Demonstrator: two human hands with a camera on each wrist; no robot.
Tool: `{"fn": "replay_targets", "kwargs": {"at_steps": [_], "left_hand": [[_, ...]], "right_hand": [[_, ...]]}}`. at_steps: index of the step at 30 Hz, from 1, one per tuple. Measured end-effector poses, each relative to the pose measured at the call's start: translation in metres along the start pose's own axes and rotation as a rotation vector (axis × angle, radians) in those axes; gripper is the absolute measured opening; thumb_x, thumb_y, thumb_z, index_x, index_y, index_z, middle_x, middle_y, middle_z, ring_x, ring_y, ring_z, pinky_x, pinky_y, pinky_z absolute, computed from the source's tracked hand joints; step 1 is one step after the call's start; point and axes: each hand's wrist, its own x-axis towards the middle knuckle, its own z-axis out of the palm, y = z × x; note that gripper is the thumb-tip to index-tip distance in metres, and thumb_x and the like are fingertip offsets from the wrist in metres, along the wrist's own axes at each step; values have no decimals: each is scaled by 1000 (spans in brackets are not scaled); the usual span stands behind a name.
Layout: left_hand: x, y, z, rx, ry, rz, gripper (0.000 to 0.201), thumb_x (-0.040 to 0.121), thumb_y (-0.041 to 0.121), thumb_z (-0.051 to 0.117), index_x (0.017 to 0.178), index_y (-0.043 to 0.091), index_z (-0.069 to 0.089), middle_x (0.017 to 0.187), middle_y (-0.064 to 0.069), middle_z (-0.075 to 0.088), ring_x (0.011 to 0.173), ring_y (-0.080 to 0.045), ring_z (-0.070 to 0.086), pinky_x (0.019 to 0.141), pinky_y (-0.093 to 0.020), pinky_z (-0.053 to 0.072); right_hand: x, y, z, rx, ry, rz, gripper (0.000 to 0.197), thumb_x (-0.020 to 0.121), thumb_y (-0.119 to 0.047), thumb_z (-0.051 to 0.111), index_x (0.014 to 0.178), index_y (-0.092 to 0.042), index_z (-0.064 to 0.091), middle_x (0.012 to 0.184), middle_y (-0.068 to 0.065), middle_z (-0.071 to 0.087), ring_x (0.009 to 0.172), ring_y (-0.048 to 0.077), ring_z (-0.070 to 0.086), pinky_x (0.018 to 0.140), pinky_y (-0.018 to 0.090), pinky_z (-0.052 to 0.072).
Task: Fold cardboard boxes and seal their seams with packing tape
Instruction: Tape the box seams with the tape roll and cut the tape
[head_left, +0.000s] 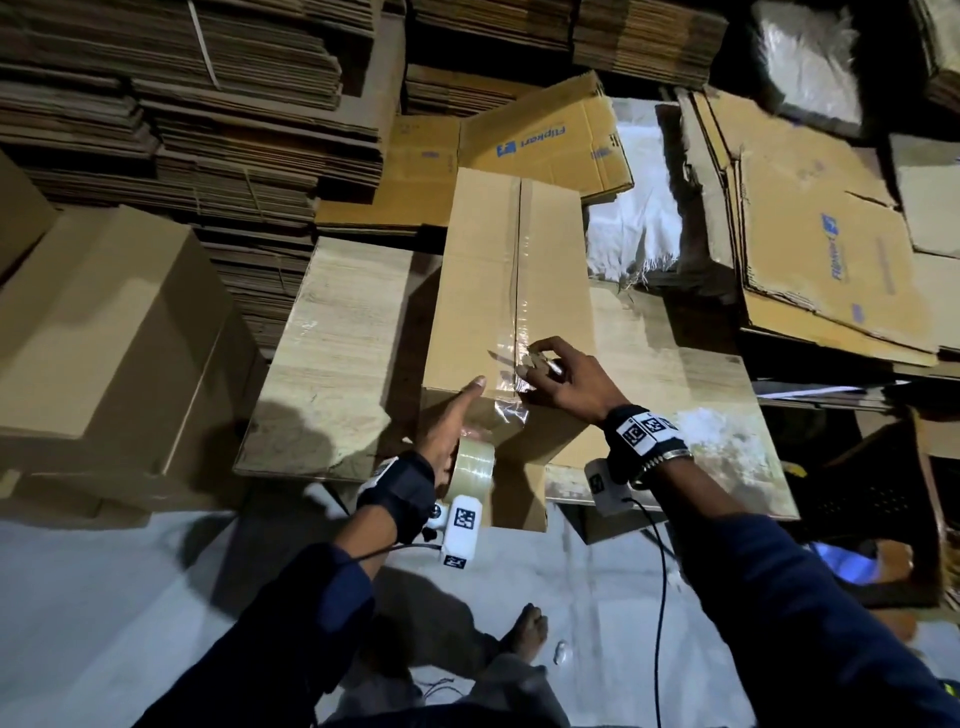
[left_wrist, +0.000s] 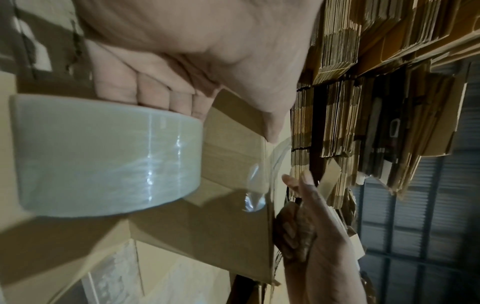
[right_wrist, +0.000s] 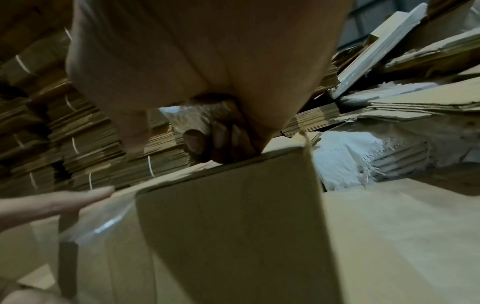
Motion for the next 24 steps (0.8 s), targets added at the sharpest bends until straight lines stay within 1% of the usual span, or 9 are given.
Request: {"fn": "replay_targets", "kwargs": {"at_steps": [1,4,8,11,14,16,19,21,24], "left_hand": [[0,-1,-1,19,6,16,75,99,70,44,162,30,32,125,-4,62,114,-20,48,120,-51,24],[-2,-1,-2,43,14,71,66,103,66,42,159,32,36,151,-6,48,88,-11,48,107,-42,30],[2,-5,-3,95,15,78,64,100,72,41,156,41,40,159,-13,45,110,-18,45,114,-49,29],[2,-4,-4,80,25,61,67,97,74,46,155,40,42,149,-12,55,112,-19,53,119,-52,28],[0,-2,-5,44,58,93,65,94,72,54,150,38,51,148,-7,58,88,-5,55,113,-46,31],[0,-2,-5,41,65,91,65,92,73,58,145,36,56,145,-2,59,83,-1,51,109,-46,33],[1,-4,-10,43,104,49,70,81,81,63,134,36,65,128,0,70,99,-13,61,104,-45,35],[-3,-3,-11,53,98,35,70,81,82,63,133,36,64,125,-1,71,106,-20,59,112,-50,34],[-7,1,-10,54,44,67,70,92,74,54,149,33,53,148,-8,59,102,-16,46,120,-54,24]], "right_hand": [[-2,-1,-2,-41,-6,-3,56,81,-76,70,123,-42,53,97,-6,73,87,17,69,84,36,56],[-5,-8,-1,-195,-25,-33,90,67,-88,70,136,-38,41,100,1,74,86,22,69,80,36,55],[-3,-6,14,-416,45,-85,115,61,-93,69,148,-29,28,97,8,76,78,31,69,70,33,53],[0,-1,21,-479,81,-96,115,62,-92,68,148,-27,25,90,8,75,73,33,68,65,36,54],[3,2,19,-462,30,-112,110,65,-86,72,147,-29,25,90,10,76,73,34,67,68,42,58],[3,4,17,-482,-19,-131,106,71,-74,79,149,-28,24,91,13,74,74,36,66,66,41,56],[3,6,12,-529,-103,-169,113,73,-55,89,155,-32,15,92,15,74,77,39,68,68,44,56],[4,5,5,-475,-168,-148,117,71,-48,92,156,-36,12,97,15,74,81,39,67,73,45,57],[11,-5,-11,-286,-168,-46,108,66,-75,81,149,-36,24,105,8,73,90,31,69,82,40,55]]}}
